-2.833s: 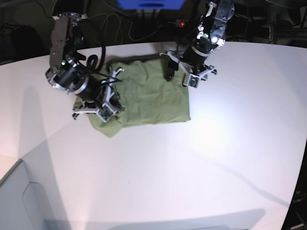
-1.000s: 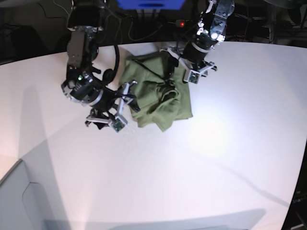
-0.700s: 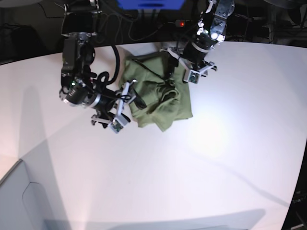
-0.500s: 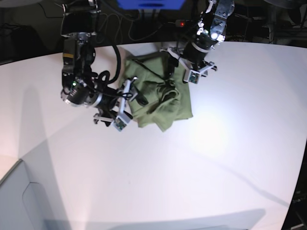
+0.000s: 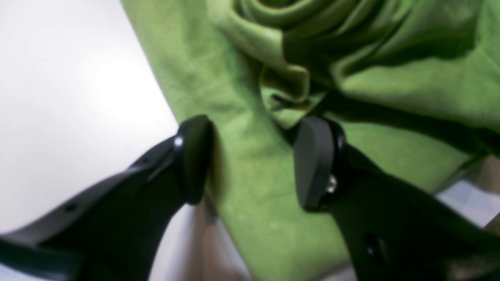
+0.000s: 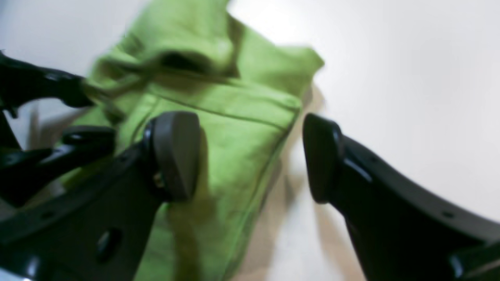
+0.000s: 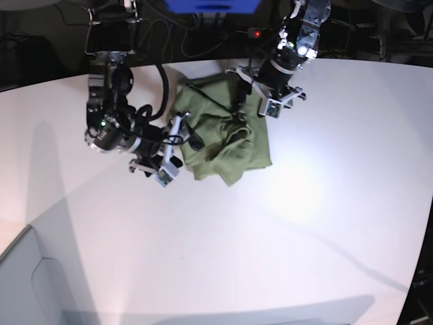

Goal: Fold the T-shirt properly
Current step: 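Press the folded bundle down with the right gripper, then release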

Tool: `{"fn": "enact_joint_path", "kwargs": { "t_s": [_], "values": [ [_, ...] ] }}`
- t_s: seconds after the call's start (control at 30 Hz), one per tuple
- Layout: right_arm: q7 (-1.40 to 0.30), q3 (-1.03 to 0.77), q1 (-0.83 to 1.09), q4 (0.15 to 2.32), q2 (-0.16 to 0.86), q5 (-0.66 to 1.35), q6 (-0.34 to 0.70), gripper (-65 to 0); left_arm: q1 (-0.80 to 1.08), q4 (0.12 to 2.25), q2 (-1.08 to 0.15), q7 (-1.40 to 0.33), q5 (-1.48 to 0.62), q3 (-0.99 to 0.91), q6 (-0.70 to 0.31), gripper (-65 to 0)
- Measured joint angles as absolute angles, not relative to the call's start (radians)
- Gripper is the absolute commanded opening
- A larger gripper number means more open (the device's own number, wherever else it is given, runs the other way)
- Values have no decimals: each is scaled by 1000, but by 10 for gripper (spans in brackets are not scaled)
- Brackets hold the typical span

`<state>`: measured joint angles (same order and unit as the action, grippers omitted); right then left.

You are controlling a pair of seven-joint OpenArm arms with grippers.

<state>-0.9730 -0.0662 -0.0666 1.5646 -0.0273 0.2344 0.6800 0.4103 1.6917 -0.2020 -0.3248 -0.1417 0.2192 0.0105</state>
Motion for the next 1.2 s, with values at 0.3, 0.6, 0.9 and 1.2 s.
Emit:
{"fn": "enact_joint_path", "kwargs": {
  "t_s": [0.3,0.6,0.9,1.2],
  "values": [
    [-973,-60,4,1613,-33,239,680,-359,416,1693,-201,-321,-142,219,10,-319],
    [-972,-60,80,1762,-33,240,680,-646,416,1694,-202,-321,-142,219,10,-319],
    [-967,71,197,1929,-31,247,680,-649,481,1847,-203,-371,-145,218,12,-319],
    [-971,187,223,1940,-1,237,680,-648,596,1975,-202,-371,-146,40,0,-318]
  ]
}}
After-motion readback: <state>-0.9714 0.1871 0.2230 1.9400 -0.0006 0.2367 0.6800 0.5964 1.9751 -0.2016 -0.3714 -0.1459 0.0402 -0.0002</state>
